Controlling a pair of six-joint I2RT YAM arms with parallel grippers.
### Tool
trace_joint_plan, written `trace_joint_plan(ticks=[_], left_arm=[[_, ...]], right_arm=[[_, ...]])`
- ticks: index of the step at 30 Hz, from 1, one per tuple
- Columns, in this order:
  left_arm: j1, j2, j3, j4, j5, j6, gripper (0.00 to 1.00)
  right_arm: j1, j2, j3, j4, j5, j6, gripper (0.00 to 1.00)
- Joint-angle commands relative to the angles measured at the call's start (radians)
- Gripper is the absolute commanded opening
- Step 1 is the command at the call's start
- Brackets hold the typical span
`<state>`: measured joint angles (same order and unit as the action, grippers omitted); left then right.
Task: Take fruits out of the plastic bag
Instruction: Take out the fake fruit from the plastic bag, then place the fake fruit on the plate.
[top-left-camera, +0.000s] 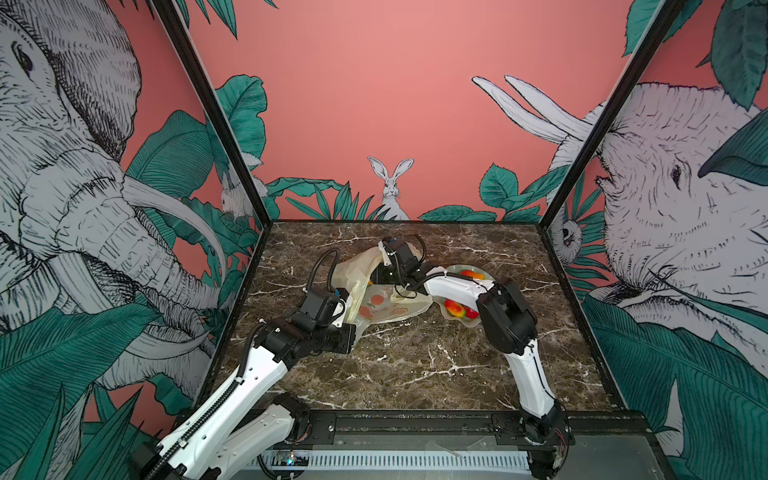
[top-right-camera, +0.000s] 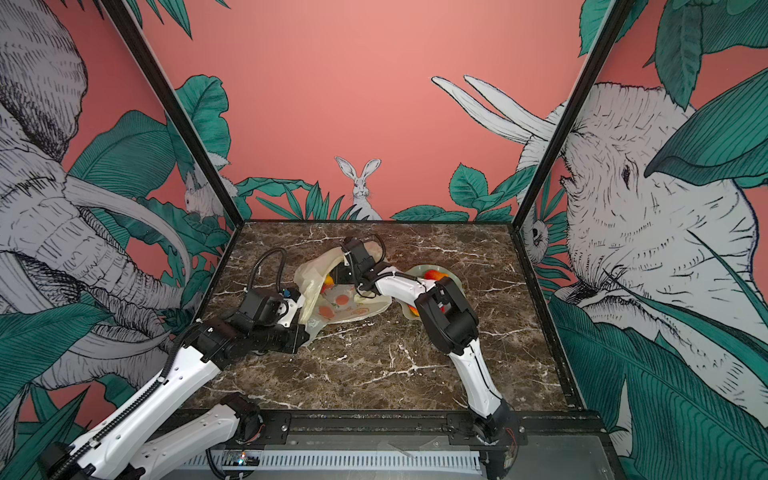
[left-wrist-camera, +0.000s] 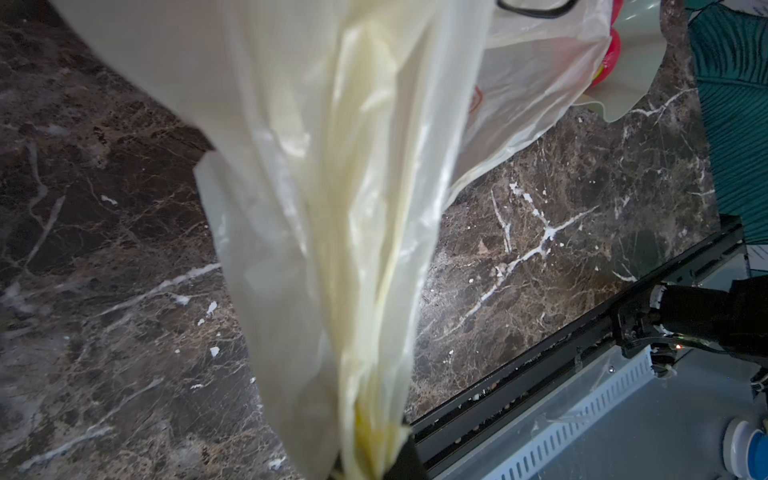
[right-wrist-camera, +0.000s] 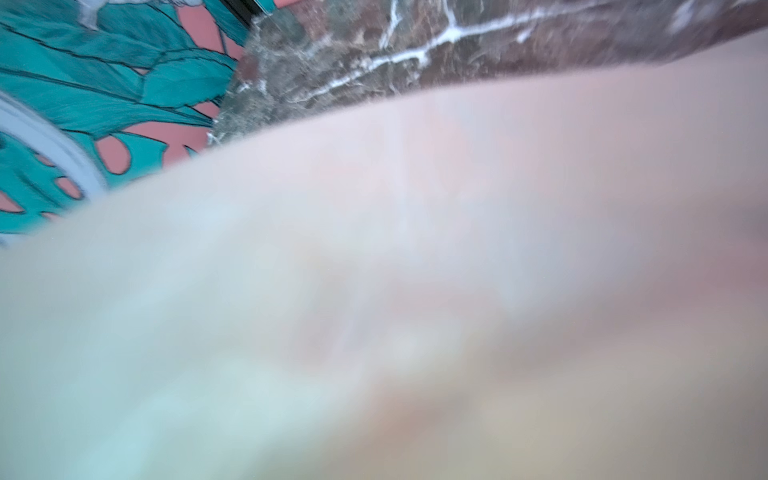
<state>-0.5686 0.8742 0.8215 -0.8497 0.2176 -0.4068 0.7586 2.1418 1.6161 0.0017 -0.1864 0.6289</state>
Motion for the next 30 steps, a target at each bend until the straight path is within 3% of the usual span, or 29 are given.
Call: trace_joint_plan(ticks=[1,8,12,16,21,30], left_arm=[[-0.002,-0.011,-0.002,0.015,-0.046,-0.002,0.00],[-0.001,-0.031,-0.028,0.008,-0.107,-0.029,0.00],[-0.002,-0.027,-0.042,0.022,-0.115,-0.043,0.00],[-0.002,-0.011,-0.032,0.024,-0.122,-0.041,0.00],[-0.002,0.005,-0.028,0.024,-0.138,-0.031,0.00],[-0.002,0.021,-0.058,0.067,-0.125,-0.037,0.00]], right_arm=[[0.005,-0.123,-0.095,0.083,0.052,-0.075,0.25],[0.010,-0.316,-0.313,0.161,0.024,-0.241,0.27],[0.010,-0.416,-0.422,0.199,0.000,-0.267,0.28],[0.002,-0.483,-0.380,0.053,-0.042,-0.259,0.29],[-0.023,-0.630,-0.440,-0.011,-0.049,-0.235,0.31],[-0.189,-0.827,-0.552,-0.300,0.116,-0.243,0.32]])
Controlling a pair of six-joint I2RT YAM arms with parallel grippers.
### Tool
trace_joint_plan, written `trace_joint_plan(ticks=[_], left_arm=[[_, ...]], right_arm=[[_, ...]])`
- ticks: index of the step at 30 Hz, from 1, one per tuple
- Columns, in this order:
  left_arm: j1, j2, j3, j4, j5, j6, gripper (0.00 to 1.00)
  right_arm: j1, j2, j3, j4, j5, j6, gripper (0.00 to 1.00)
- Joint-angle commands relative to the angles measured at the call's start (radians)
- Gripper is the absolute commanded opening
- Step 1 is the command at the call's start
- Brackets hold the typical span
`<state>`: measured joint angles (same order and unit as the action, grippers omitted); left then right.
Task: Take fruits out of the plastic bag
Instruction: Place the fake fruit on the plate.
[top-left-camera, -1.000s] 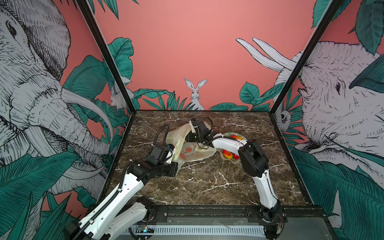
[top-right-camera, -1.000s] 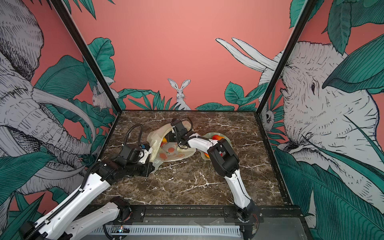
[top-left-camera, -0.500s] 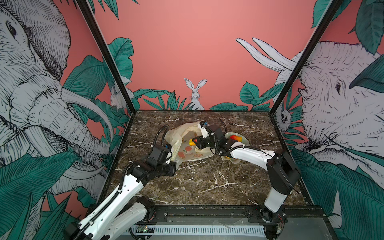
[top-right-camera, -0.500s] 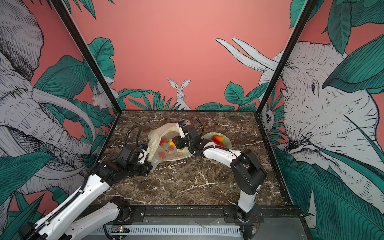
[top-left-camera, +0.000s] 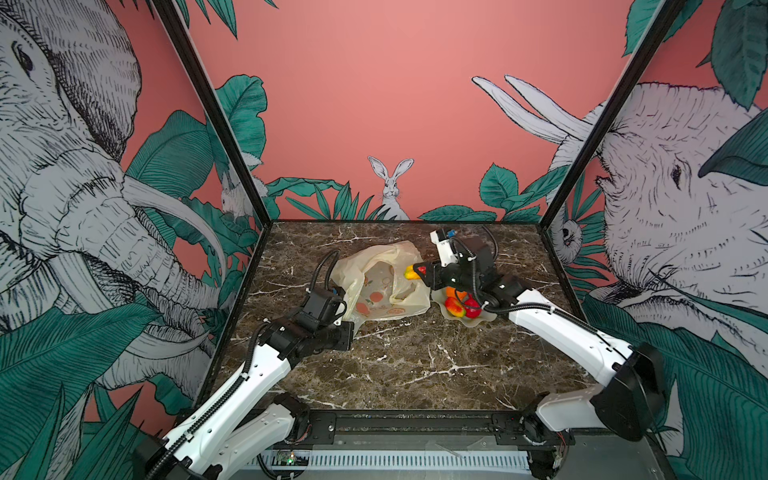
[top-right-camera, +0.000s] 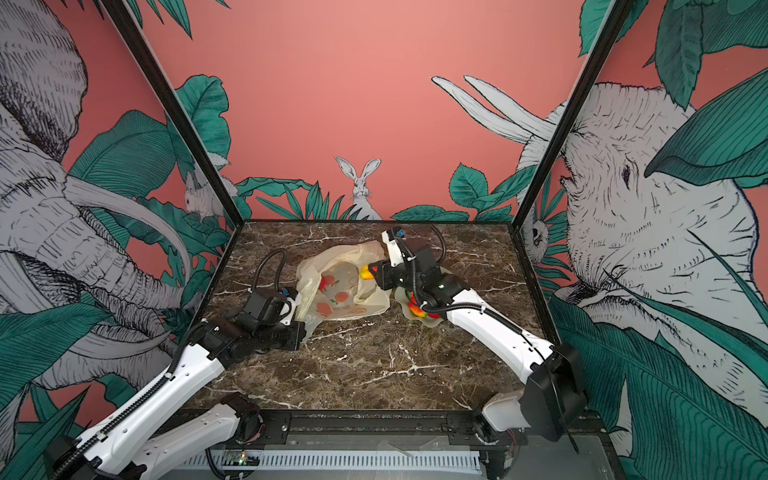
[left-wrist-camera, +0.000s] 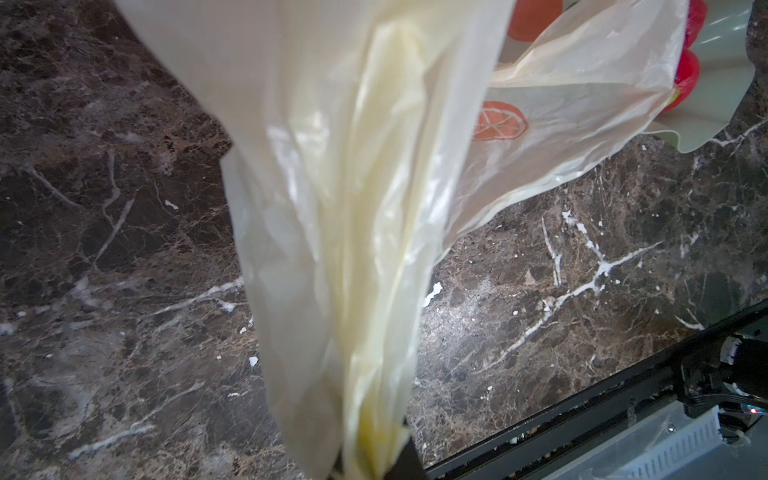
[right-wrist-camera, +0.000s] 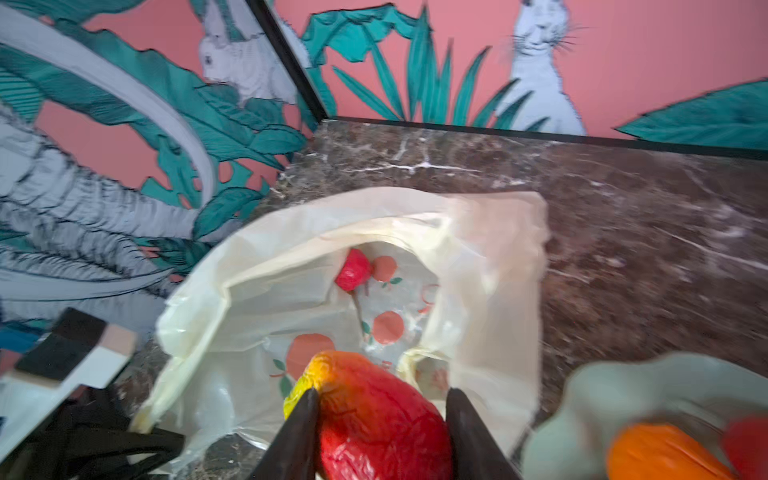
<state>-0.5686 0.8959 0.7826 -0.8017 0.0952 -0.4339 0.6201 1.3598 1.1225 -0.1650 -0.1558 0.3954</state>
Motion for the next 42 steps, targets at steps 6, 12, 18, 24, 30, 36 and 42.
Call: trace_joint_plan(ticks=[6,12,18,24,30,36,42], left_arm=[[-0.002,0.011,-0.019,0.033,-0.005,-0.001,0.00],[-0.002,0.028,-0.014,0.048,0.009,0.003,0.00],[-0.002,0.014,-0.022,0.048,0.011,-0.004,0.00],[-0.001,-0.003,-0.027,0.040,0.002,-0.006,0.00],[-0.002,-0.003,-0.025,0.039,0.002,-0.006,0.00],[-0.002,-0.009,-0.026,0.044,0.002,-0.015,0.00],[-0.002,-0.020,-0.032,0.040,0.000,-0.021,0.00]], right_arm=[[-0.159,-0.104,-0.137,-0.287,0.181,-0.043,0.37],[-0.205,-0.034,-0.165,-0.316,0.239,-0.086,0.48],[-0.216,0.035,-0.167,-0.292,0.300,-0.126,0.58],[-0.220,0.089,-0.137,-0.317,0.344,-0.145,0.65],[-0.220,0.104,-0.112,-0.324,0.407,-0.168,0.68],[-0.219,0.115,-0.101,-0.297,0.399,-0.184,0.68],[-0.202,0.095,-0.131,-0.296,0.339,-0.187,0.68]])
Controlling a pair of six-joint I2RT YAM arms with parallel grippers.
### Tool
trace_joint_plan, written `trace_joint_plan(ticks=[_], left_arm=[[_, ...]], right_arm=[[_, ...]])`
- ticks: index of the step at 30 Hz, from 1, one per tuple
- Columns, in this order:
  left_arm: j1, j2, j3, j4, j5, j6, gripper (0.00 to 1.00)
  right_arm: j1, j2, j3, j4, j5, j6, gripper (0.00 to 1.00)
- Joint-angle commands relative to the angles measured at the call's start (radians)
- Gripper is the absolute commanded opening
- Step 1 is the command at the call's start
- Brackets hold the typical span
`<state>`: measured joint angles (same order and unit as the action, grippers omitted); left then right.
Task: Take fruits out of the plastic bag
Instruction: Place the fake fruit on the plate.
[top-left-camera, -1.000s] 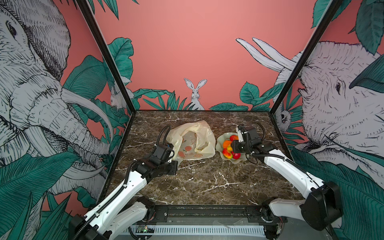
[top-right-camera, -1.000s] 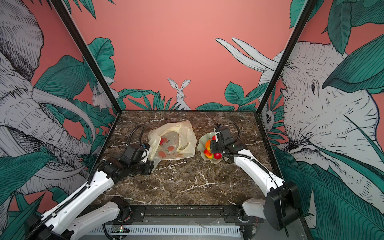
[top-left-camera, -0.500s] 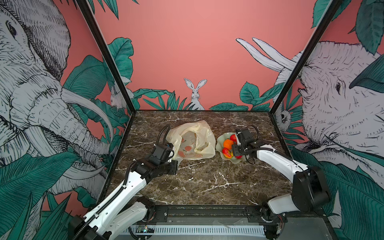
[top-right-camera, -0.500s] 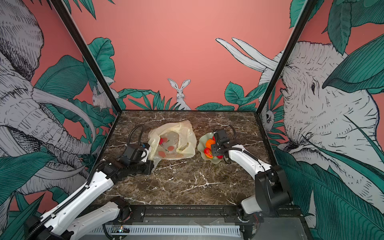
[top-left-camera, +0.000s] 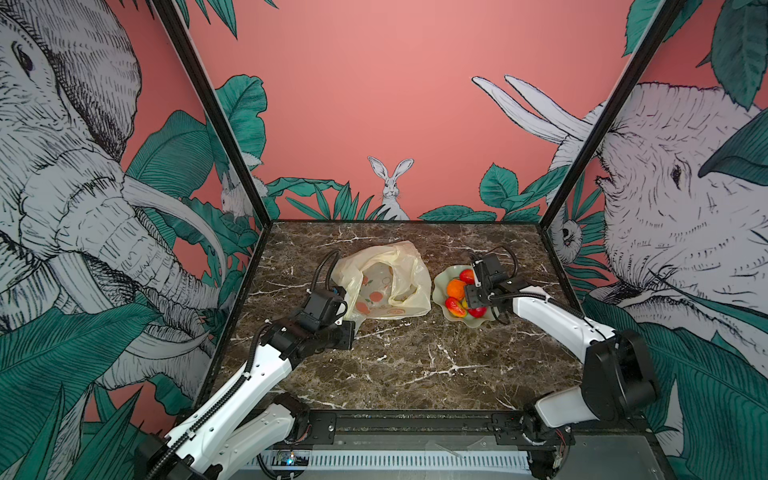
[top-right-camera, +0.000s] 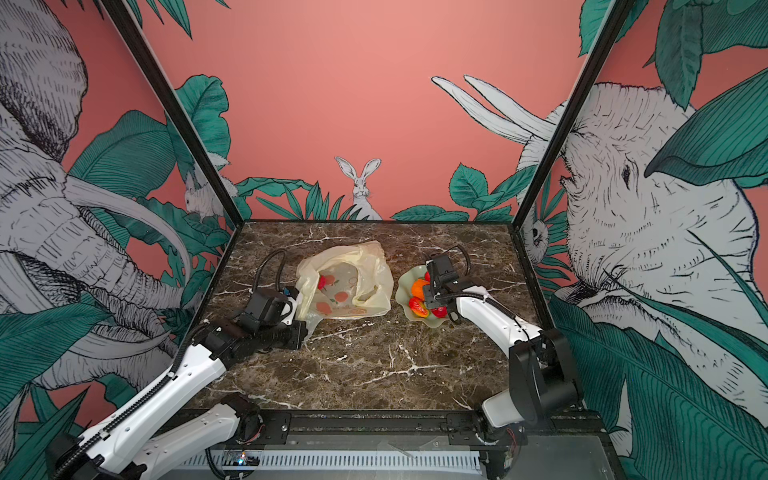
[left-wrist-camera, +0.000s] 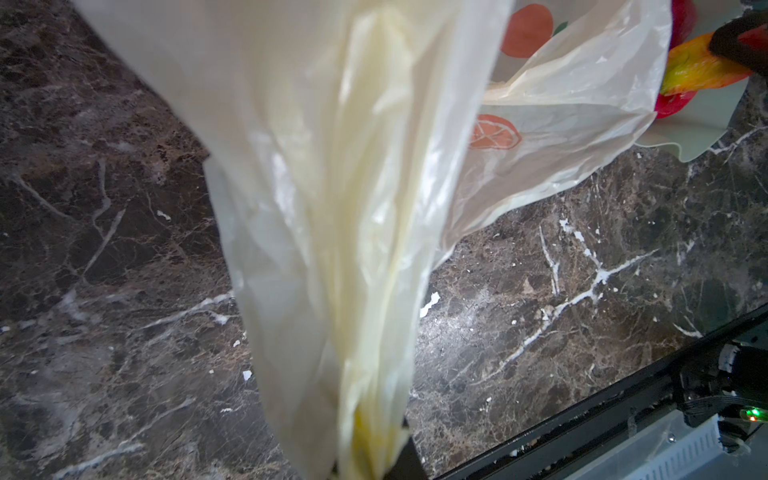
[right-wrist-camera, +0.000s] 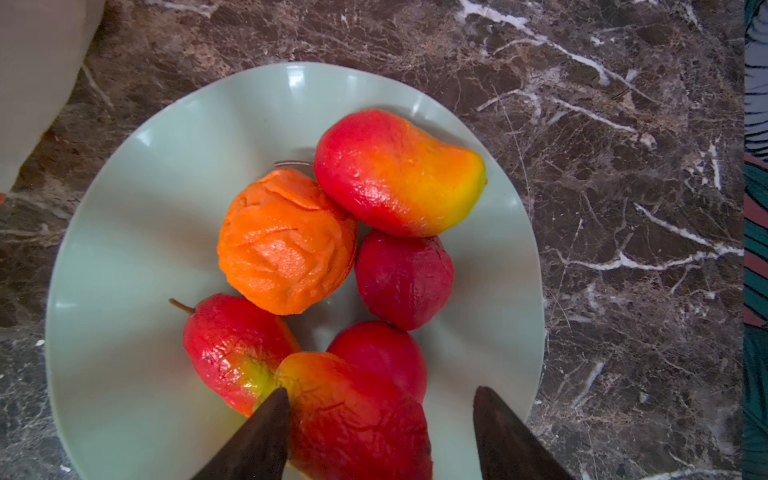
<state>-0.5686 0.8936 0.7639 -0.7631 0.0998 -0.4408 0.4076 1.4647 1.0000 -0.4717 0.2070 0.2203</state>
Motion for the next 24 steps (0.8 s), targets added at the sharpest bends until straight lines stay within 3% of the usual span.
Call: trace_joint_plan(ticks=[1,12,24], left_arm=[[-0.002,-0.016,-0.013,0.001,-0.003,-0.015,0.00],[-0.001,-0.009,-0.011,0.007,0.000,-0.012,0.00],[-0.001,-0.009,-0.019,0.022,0.002,-0.012,0.00]], right_arm=[[0.014,-0.015,-0.015,0.011,-0.032,-0.016,0.68],[0.082,-0.095,-0.050,-0.045,-0.043,-0.042,0.68],[0.083,-0.166,-0.069,-0.086,-0.116,-0.002,0.68]])
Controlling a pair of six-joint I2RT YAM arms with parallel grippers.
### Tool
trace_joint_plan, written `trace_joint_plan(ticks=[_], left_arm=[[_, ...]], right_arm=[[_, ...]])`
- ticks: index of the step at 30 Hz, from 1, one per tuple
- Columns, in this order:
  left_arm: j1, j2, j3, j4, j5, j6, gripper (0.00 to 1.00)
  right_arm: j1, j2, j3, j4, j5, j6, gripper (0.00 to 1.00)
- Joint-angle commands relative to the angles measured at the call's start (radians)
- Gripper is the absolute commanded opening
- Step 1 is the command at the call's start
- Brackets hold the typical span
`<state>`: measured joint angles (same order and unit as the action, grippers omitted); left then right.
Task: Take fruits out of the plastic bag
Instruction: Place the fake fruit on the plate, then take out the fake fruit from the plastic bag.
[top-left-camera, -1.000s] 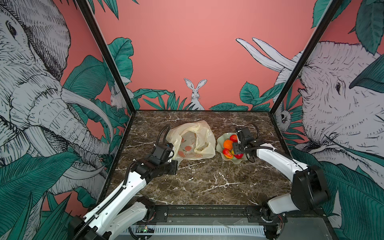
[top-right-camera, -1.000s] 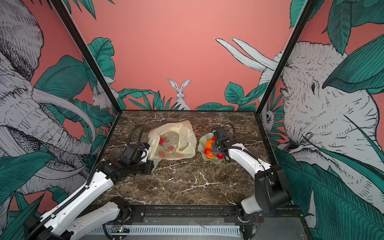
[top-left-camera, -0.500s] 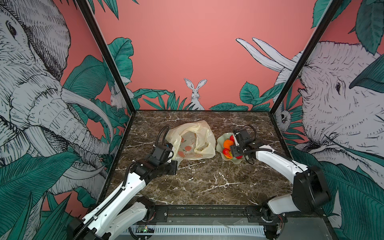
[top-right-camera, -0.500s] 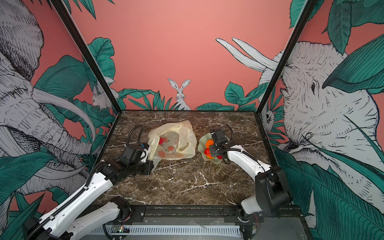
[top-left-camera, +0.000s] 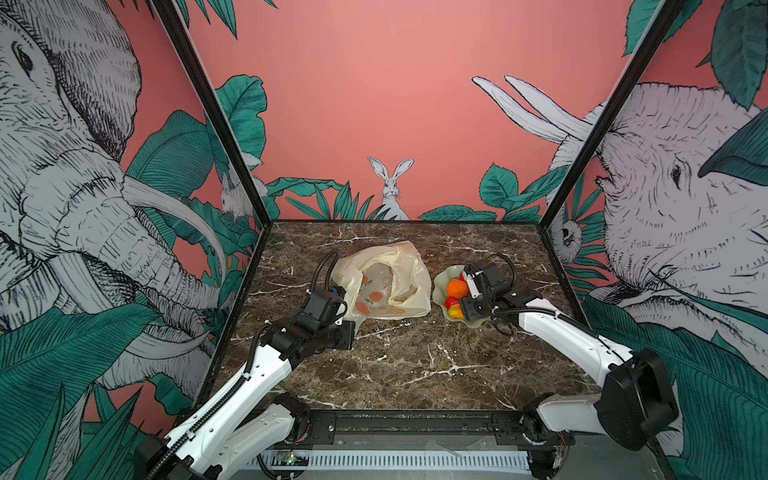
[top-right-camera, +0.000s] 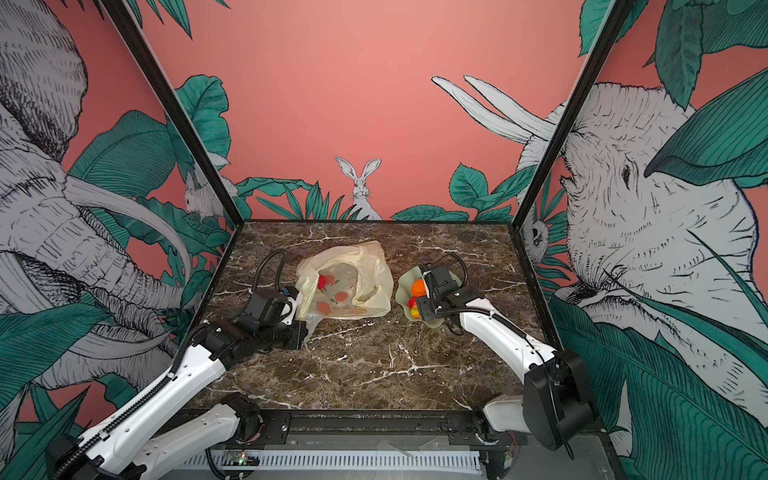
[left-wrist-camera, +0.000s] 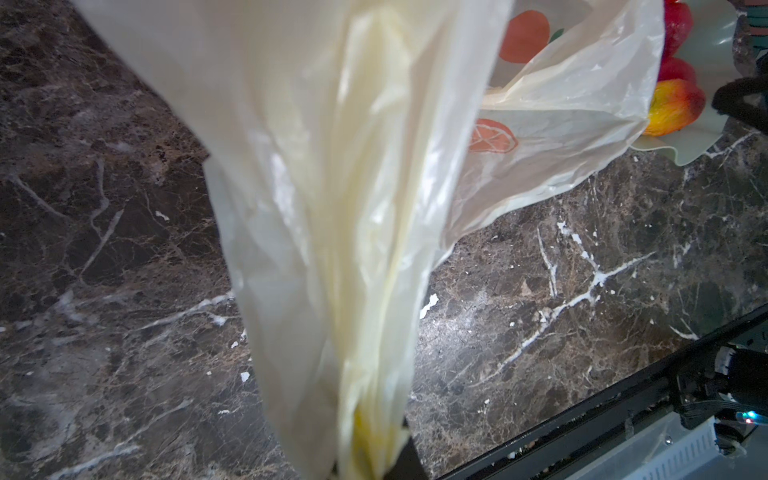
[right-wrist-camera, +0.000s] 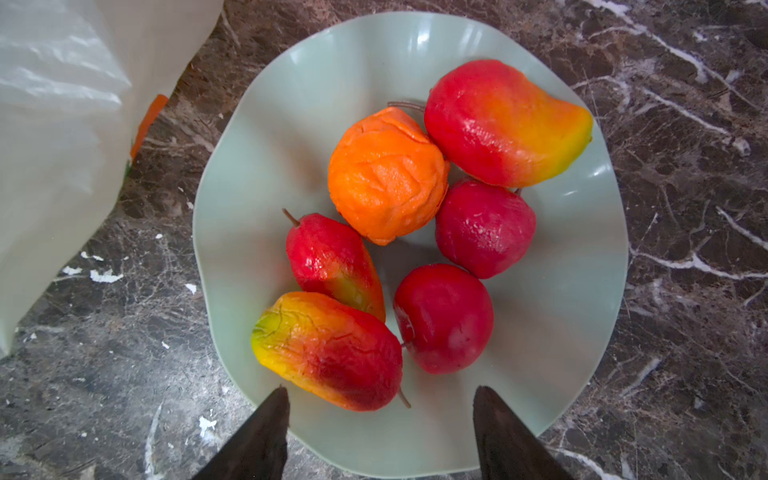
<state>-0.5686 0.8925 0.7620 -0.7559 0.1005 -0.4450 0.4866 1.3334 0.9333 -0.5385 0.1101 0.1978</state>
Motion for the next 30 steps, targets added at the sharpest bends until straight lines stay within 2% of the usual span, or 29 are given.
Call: trace_joint_plan(ticks=[1,6,13,17,23,27,30], left_arm=[[-0.002,-0.008,-0.017,0.018,0.004,-0.008,0.00],[-0.001,-0.022,-0.017,0.010,0.030,-0.001,0.00],[-0.002,-0.047,-0.019,-0.025,0.057,-0.003,0.00],[-0.002,-0.066,-0.033,-0.044,0.051,-0.021,0.00],[-0.001,-0.121,-0.057,-0.034,0.019,-0.067,0.00],[-0.001,-0.126,-0.058,-0.036,0.009,-0.073,0.00],[-0.001,-0.115,-0.062,-0.026,0.013,-0.077,0.00]], right_arm=[[0.005,-0.042,0.007,-0.015,-0.032,0.026,0.68],[0.040,-0.069,0.061,0.078,-0.156,0.032,0.61],[0.245,0.018,0.133,0.352,-0.335,-0.114,0.49],[0.315,0.167,0.190,0.549,-0.393,-0.132,0.43],[0.347,0.454,0.268,0.882,-0.544,-0.102,0.34],[0.349,0.592,0.298,1.081,-0.574,-0.054,0.35],[0.352,0.671,0.305,1.203,-0.550,-0.022,0.41]])
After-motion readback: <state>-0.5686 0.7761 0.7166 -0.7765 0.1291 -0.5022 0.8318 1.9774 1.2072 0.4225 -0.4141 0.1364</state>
